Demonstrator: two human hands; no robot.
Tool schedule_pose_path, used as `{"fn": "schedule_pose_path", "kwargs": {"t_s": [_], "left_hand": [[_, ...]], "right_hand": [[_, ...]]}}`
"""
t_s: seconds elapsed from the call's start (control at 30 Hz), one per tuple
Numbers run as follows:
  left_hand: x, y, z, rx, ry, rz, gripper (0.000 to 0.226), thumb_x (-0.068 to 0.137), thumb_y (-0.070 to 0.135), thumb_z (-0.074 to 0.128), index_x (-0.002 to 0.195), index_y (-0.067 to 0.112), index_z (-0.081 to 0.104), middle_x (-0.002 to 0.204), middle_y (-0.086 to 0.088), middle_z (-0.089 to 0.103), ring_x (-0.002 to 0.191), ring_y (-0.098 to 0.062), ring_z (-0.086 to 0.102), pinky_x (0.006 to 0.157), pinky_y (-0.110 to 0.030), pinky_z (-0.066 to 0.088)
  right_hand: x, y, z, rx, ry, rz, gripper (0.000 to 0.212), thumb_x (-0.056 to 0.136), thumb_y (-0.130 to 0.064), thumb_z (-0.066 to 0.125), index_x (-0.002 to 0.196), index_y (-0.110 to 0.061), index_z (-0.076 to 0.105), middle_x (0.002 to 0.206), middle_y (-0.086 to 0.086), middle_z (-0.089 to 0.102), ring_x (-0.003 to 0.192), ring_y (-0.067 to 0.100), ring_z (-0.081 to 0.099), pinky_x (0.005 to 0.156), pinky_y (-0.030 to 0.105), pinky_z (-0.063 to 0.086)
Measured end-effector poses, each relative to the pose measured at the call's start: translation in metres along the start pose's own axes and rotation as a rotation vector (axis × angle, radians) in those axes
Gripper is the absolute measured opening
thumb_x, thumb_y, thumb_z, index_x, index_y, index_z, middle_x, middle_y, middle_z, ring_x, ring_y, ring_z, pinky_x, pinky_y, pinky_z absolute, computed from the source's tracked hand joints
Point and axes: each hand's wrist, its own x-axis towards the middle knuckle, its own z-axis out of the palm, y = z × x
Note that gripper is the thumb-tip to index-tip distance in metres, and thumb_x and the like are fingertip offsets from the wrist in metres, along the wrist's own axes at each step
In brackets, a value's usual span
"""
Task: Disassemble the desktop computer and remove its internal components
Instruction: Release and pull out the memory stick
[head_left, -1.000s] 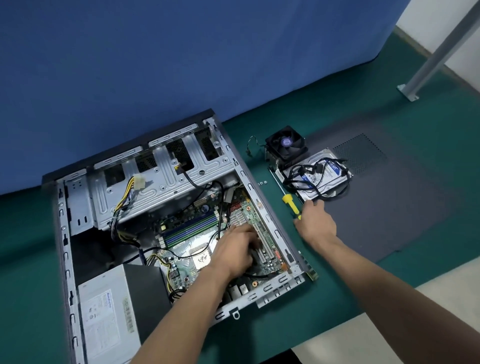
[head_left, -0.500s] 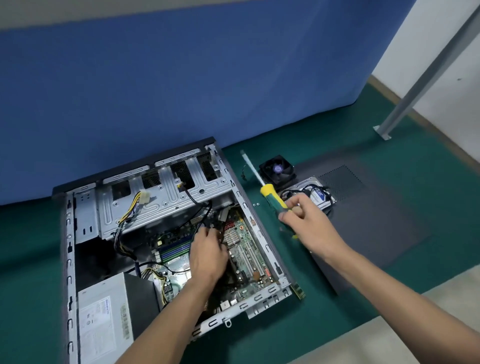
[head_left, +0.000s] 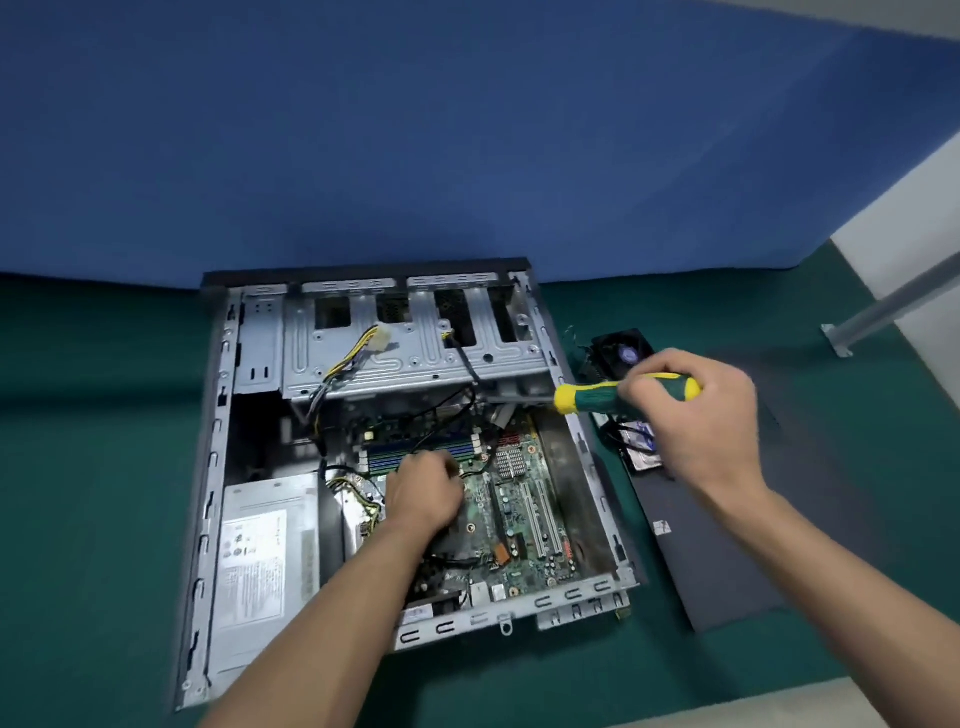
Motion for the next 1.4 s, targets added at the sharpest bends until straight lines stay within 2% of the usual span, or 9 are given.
{"fn": "schedule_pose_path", "kwargs": {"t_s": [0.27, 0.43, 0.67, 0.77, 0.87, 0.93, 1.13, 1.27, 1.4], "left_hand": [[0.007, 0.004, 0.006, -0.073, -0.068, -0.024, 0.025, 0.084, 0.010, 0.054, 0.102, 0.020, 0.069, 0.107, -0.004, 0.067, 0.098, -0.023, 0.060, 0.085, -0.033, 0.050], [0.010, 0.001, 0.013, -0.019, -0.154, -0.019, 0.019, 0.086, 0.021, 0.055, 0.098, 0.027, 0.068, 0.113, -0.005, 0.062, 0.118, -0.025, 0.043, 0.099, -0.036, 0.035], [0.012, 0.001, 0.014, -0.131, -0.144, -0.066, 0.017, 0.086, 0.020, 0.057, 0.094, 0.026, 0.071, 0.110, -0.005, 0.057, 0.114, -0.023, 0.040, 0.100, -0.039, 0.033], [0.010, 0.003, 0.012, -0.158, -0.092, -0.046, 0.018, 0.086, 0.012, 0.055, 0.092, 0.021, 0.070, 0.106, -0.003, 0.062, 0.106, -0.020, 0.048, 0.092, -0.036, 0.039], [0.011, 0.006, 0.007, -0.350, 0.042, -0.116, 0.014, 0.089, 0.012, 0.051, 0.101, 0.015, 0.057, 0.093, -0.001, 0.063, 0.078, -0.016, 0.057, 0.063, -0.029, 0.044], [0.013, 0.007, 0.004, -0.458, 0.122, -0.178, 0.022, 0.092, 0.019, 0.051, 0.112, 0.010, 0.046, 0.083, -0.001, 0.059, 0.069, -0.015, 0.057, 0.053, -0.028, 0.041], [0.017, 0.006, 0.006, -0.587, 0.171, -0.259, 0.025, 0.097, 0.028, 0.044, 0.112, 0.007, 0.041, 0.072, -0.001, 0.053, 0.063, -0.018, 0.053, 0.065, -0.039, 0.049], [0.019, 0.007, 0.008, -0.538, 0.184, -0.274, 0.022, 0.098, 0.025, 0.043, 0.111, 0.007, 0.042, 0.072, -0.002, 0.053, 0.059, -0.015, 0.050, 0.055, -0.032, 0.042], [0.017, 0.004, 0.009, -0.464, 0.106, -0.283, 0.022, 0.095, 0.018, 0.045, 0.115, 0.011, 0.048, 0.077, 0.002, 0.055, 0.062, -0.015, 0.054, 0.051, -0.025, 0.037]], "right_hand": [[0.004, -0.004, 0.021, -0.343, -0.172, 0.041, 0.029, 0.058, -0.045, 0.049, 0.056, -0.019, 0.062, 0.040, -0.004, 0.046, 0.046, 0.012, 0.041, 0.043, 0.027, 0.027], [0.010, -0.001, 0.054, -0.469, -0.259, 0.020, 0.035, 0.060, -0.049, 0.044, 0.058, -0.016, 0.055, 0.049, -0.003, 0.050, 0.055, 0.020, 0.048, 0.046, 0.026, 0.029], [0.020, 0.009, 0.078, -0.548, -0.312, 0.005, 0.032, 0.071, -0.041, 0.058, 0.065, -0.010, 0.062, 0.053, 0.003, 0.055, 0.061, 0.029, 0.053, 0.053, 0.029, 0.039], [0.022, 0.012, 0.081, -0.559, -0.317, 0.014, 0.031, 0.072, -0.039, 0.060, 0.064, -0.009, 0.061, 0.050, 0.001, 0.051, 0.057, 0.026, 0.049, 0.048, 0.026, 0.032], [0.024, 0.015, 0.084, -0.553, -0.326, 0.032, 0.031, 0.072, -0.039, 0.059, 0.062, -0.010, 0.059, 0.049, 0.001, 0.050, 0.057, 0.027, 0.048, 0.047, 0.026, 0.030], [0.025, 0.016, 0.085, -0.548, -0.328, 0.030, 0.032, 0.071, -0.039, 0.058, 0.059, -0.010, 0.056, 0.051, 0.003, 0.051, 0.059, 0.030, 0.049, 0.048, 0.028, 0.031], [0.029, 0.013, 0.086, -0.560, -0.345, 0.046, 0.029, 0.071, -0.039, 0.057, 0.058, -0.013, 0.056, 0.056, 0.006, 0.055, 0.064, 0.032, 0.052, 0.054, 0.030, 0.037], [0.036, 0.006, 0.091, -0.595, -0.382, 0.086, 0.029, 0.074, -0.040, 0.054, 0.067, -0.013, 0.062, 0.060, 0.002, 0.054, 0.068, 0.032, 0.053, 0.059, 0.030, 0.039], [0.049, -0.001, 0.094, -0.704, -0.459, 0.130, 0.057, 0.087, -0.064, 0.040, 0.076, -0.010, 0.055, 0.070, 0.005, 0.053, 0.071, 0.028, 0.050, 0.061, 0.031, 0.036]]}}
